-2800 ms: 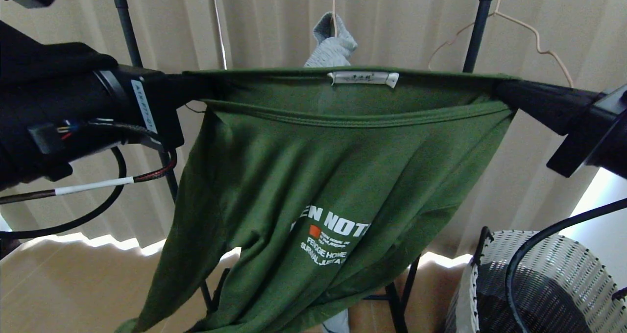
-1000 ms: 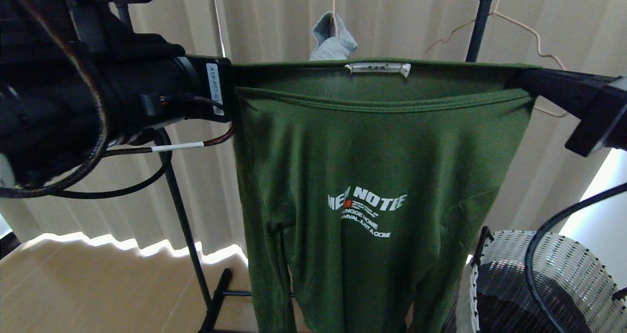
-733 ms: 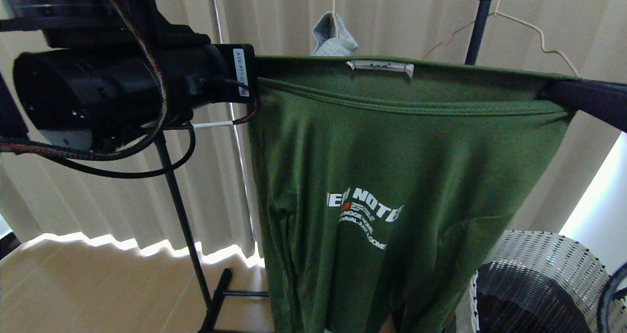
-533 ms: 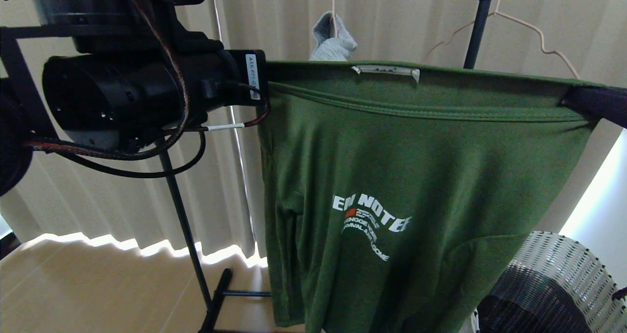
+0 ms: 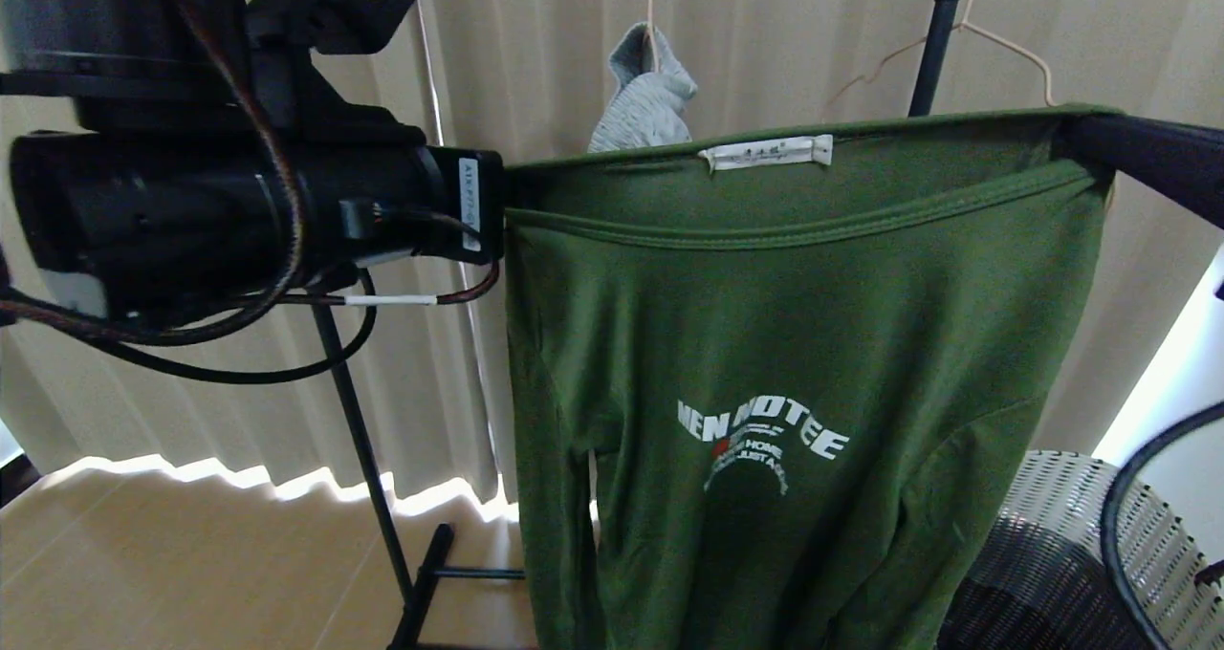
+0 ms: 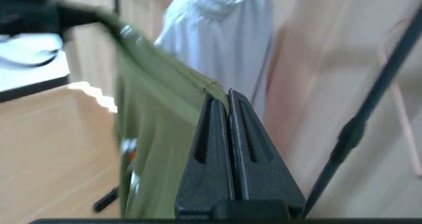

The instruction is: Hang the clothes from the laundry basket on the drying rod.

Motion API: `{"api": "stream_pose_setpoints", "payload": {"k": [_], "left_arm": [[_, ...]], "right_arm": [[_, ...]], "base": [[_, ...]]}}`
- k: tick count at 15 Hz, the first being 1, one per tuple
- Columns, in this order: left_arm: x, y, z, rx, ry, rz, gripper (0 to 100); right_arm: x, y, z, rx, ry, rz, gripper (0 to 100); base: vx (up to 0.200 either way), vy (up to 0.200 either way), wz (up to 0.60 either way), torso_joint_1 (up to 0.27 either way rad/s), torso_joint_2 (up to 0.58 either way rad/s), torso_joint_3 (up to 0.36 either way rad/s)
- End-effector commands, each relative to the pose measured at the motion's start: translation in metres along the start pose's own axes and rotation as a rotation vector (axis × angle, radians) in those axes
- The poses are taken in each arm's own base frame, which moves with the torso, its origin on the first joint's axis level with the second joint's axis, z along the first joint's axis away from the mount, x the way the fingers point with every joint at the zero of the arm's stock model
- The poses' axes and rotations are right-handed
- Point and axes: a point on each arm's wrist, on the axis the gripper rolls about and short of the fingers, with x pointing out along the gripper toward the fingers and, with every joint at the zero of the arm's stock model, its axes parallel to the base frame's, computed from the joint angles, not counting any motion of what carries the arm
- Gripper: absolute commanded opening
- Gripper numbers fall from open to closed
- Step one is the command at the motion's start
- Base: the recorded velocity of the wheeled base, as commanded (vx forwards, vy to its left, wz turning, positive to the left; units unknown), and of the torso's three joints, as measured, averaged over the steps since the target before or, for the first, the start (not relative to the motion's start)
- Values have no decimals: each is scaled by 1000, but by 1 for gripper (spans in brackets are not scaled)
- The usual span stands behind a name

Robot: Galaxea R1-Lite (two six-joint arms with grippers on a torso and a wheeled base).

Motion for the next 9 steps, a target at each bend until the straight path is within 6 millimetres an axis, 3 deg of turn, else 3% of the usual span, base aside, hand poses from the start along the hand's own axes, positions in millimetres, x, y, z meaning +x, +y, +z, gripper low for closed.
{"api": "stream_pose_setpoints", "payload": {"k": [1,5,9], "left_arm": [[-32,3,8,-6,-33,-94,0],[-47,-1,0,8,-26,-222,0],[-48,-8,-9,14,-28,-252,0]], "right_arm": [[37,-12,-19,1,40,-44,0],[82,-17,-24,73,-51,-45,0],[96,-18,-28,87,-71,-43,0]], "base": [[0,0,0,0,0,0],[0,0,0,0,0,0],[0,0,0,0,0,0]]}}
